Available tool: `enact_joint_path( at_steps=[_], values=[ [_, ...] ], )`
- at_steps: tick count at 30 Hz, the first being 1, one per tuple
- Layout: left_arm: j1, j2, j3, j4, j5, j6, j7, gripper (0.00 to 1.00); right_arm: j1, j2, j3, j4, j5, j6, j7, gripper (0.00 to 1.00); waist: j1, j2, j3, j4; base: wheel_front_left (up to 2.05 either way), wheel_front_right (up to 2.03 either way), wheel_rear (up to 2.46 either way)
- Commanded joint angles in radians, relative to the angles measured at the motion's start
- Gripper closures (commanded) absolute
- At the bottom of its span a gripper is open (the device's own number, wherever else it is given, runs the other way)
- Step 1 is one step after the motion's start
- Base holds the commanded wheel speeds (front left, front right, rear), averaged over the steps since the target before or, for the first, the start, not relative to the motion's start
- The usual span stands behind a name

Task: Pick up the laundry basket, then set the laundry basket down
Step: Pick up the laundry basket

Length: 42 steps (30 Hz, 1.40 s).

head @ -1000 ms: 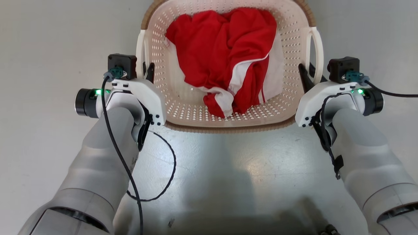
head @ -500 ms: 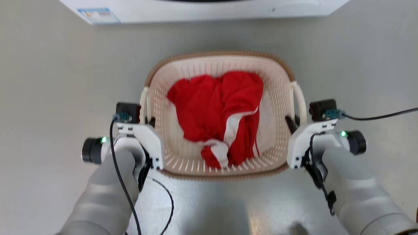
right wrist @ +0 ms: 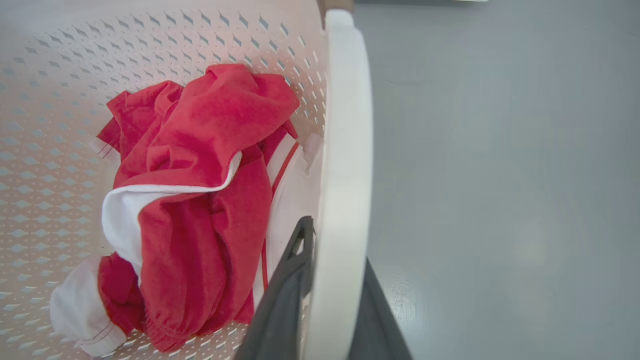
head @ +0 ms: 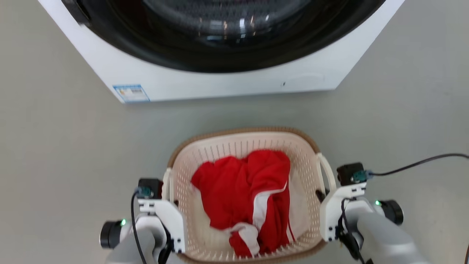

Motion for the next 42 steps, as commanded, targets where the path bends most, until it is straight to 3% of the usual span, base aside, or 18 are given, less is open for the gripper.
enact_joint_path(
  at_steps=[1,22,42],
  values=[
    [0.025,0.017,0.002,-0.021,-0.002,-0.006,-0.002,1.0,0.035,0.017,0.035,-0.015,0.009,0.009,0.008,1.0,0.0,0.0,-0.078,-0.012,0.0,0.0,0.0],
    [0.258,0.017,-0.131,-0.058,-0.086,-0.002,0.075,1.0,0.23,0.017,0.272,-0.104,0.109,0.009,0.16,1.0,0.0,0.0,-0.375,-0.052,0.0,0.0,0.0],
    [0.299,0.017,-0.201,-0.087,-0.17,0.031,0.074,1.0,0.264,0.017,0.343,-0.129,0.17,0.009,0.192,1.0,0.0,0.0,-0.429,-0.07,0.0,0.0,0.0]
  ],
)
